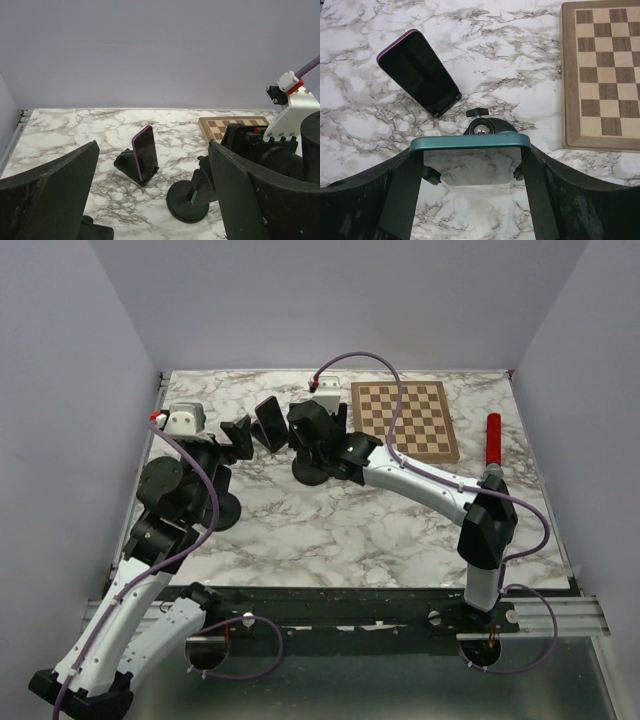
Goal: Remove the phone from the phone stand
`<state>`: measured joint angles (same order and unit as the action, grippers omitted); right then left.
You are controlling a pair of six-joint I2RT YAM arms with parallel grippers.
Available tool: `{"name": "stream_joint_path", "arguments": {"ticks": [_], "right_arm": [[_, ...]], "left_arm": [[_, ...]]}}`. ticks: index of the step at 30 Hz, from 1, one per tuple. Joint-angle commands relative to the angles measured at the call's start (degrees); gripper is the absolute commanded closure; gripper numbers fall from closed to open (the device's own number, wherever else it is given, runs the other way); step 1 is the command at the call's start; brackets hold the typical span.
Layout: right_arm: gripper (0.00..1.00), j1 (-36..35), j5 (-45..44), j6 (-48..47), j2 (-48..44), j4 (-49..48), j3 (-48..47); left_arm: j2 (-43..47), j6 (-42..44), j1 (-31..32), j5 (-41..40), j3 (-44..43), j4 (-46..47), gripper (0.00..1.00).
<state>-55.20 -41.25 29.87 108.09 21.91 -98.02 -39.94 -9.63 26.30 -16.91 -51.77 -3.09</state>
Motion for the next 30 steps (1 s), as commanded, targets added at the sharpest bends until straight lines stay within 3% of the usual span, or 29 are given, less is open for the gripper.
{"name": "stream_joint_path", "arguments": {"ticks": [1, 9, 16, 19, 25, 27, 30], "right_arm": [[0.47, -0.5, -2.3, -1.2, -1.9, -3.2, 2.8], [0.99, -0.5, 0.7, -2.3, -3.0, -3.8, 3.5], [0.99, 3.0, 13.8, -1.9, -3.9, -2.7, 3.3], [0.99, 3.9, 15.3, -1.8, -3.8, -0.8, 2.5], [0.99, 6.3, 21.0, -2.8, -2.8, 1.1, 0.9], [0.99, 6.5, 21.1, -2.9, -2.0, 2.7, -0.4], [0.99, 7.4, 23.2, -2.5, -1.8, 2.9, -0.4]], "left_arm": [[-1.8, 0.3, -0.2, 1.7, -2.2, -2.0, 0.01], [-4.8, -1.0, -0.2, 4.9, -2.1, -1.9, 0.01], [-8.6, -10.5, -0.2, 5.7, -5.1, -8.8, 0.01], [-8.8, -11.9, -1.4, 6.7, -5.1, -11.2, 0.02], [-10.3, -11.3, -6.7, 19.3, 0.6, -5.1, 0.07], [-13.1, -10.6, -7.3, 24.5, -0.9, -5.7, 0.16], [-19.0, -9.6, -7.4, 30.2, -3.4, -7.3, 0.21]]}}
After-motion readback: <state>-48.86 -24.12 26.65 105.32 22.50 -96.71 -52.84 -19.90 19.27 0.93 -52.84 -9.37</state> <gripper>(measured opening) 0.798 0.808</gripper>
